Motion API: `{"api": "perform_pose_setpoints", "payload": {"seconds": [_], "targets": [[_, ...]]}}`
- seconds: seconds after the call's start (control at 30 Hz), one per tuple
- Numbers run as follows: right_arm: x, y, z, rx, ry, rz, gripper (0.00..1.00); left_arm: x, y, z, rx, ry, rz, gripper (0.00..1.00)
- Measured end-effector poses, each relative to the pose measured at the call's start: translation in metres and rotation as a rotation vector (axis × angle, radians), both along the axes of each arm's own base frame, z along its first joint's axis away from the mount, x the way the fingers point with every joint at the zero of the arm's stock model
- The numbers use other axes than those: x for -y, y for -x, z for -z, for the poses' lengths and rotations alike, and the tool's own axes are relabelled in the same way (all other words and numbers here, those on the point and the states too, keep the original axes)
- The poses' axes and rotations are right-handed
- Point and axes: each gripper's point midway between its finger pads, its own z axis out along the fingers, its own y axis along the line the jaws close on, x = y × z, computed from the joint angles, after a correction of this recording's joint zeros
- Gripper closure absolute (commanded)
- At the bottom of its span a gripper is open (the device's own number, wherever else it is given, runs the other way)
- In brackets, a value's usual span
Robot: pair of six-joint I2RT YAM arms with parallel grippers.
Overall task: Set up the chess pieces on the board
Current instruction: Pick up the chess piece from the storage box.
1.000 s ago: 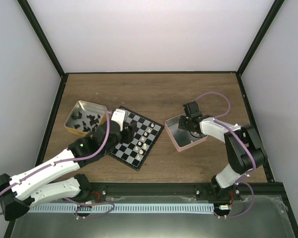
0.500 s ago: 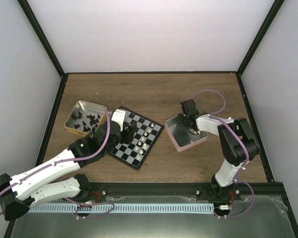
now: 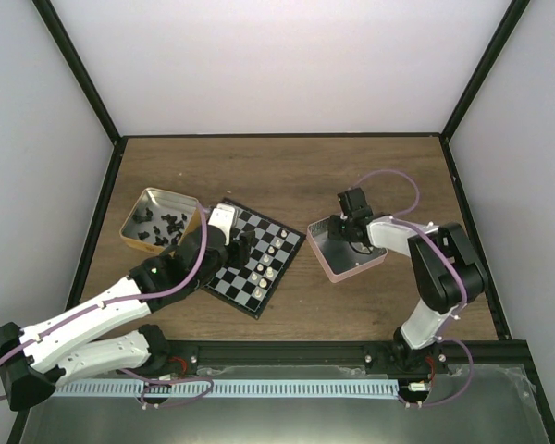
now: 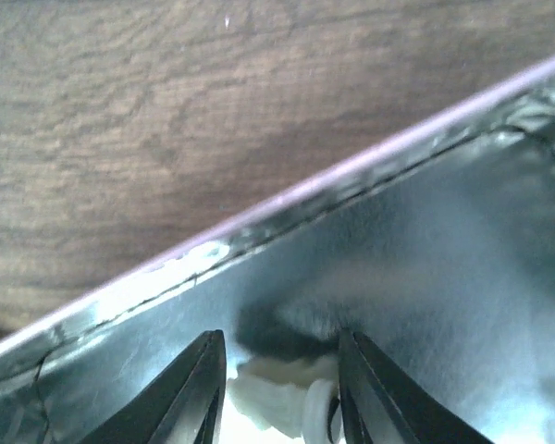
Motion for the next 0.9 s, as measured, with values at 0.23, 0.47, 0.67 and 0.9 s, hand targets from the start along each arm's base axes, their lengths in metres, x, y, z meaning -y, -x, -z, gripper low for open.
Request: {"api": "perform_pose_setpoints", "payload": {"seconds": [0.23,0.47,0.67,0.9], "targets": [[-0.005,0.022,-0.004,-0.036,-0.052,-0.036,0.66,0.001,0.0,0.001,-0.001,-0.001,0.0,0.4],[-0.012,0.025,-0.012,-0.027,-0.094,-0.065,0.65,0.001,-0.001,0.001,-0.002,-0.002,0.0,0.4],[-0.006,0.023,-0.008,-0.021,-0.047,-0.073,0.63,0.002,-0.001,0.001,-0.001,-0.001,0.001,0.4],[-0.005,0.023,-0.001,-0.025,0.021,-0.108,0.63,0.002,-0.002,0.003,-0.005,-0.007,0.001,0.4]]}}
